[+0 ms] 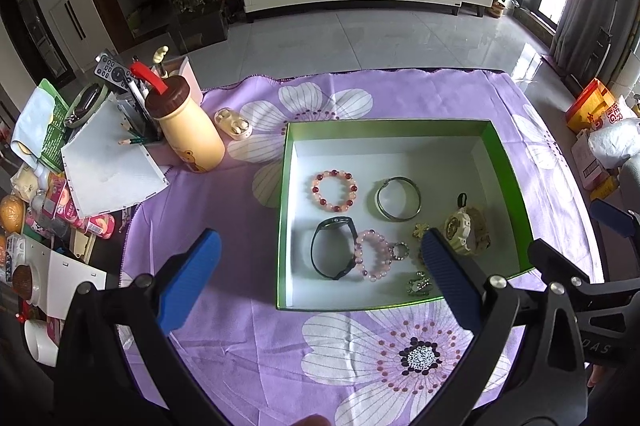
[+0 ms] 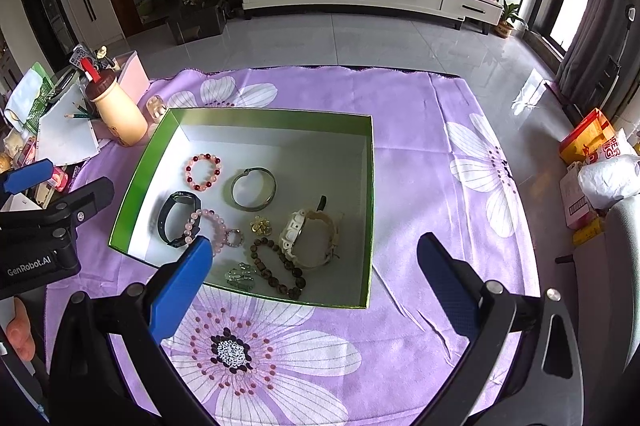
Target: Organize jewelry
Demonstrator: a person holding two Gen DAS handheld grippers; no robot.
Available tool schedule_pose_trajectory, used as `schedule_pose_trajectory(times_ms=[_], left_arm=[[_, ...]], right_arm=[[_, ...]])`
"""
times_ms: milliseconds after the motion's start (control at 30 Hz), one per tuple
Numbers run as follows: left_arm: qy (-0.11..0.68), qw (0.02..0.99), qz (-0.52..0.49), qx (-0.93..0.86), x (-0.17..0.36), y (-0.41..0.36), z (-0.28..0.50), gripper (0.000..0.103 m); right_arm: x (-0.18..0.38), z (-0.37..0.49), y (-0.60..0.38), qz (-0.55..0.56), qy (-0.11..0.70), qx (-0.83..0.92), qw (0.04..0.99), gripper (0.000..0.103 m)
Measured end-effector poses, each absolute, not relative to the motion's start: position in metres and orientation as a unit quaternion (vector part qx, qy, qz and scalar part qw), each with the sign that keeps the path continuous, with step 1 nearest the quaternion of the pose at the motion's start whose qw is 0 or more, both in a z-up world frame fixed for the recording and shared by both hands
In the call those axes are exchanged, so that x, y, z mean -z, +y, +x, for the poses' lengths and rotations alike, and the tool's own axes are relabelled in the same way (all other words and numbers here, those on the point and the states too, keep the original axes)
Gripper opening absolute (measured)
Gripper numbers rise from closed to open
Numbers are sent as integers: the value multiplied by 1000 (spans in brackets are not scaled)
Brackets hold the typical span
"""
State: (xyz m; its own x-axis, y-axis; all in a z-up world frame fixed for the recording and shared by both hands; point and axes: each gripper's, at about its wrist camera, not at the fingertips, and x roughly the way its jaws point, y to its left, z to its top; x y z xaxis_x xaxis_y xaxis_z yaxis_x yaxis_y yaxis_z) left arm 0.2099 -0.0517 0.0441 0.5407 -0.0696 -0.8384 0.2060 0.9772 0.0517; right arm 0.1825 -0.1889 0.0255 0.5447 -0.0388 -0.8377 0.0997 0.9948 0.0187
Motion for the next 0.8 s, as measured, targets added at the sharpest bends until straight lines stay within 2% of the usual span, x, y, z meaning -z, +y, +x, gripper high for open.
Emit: schedule_pose_trajectory(times_ms=[800], left_arm=[[488,868,55,75,-35,-46,216,101]], right_arm=[[-18,185,-186,29,479,40,876,102]])
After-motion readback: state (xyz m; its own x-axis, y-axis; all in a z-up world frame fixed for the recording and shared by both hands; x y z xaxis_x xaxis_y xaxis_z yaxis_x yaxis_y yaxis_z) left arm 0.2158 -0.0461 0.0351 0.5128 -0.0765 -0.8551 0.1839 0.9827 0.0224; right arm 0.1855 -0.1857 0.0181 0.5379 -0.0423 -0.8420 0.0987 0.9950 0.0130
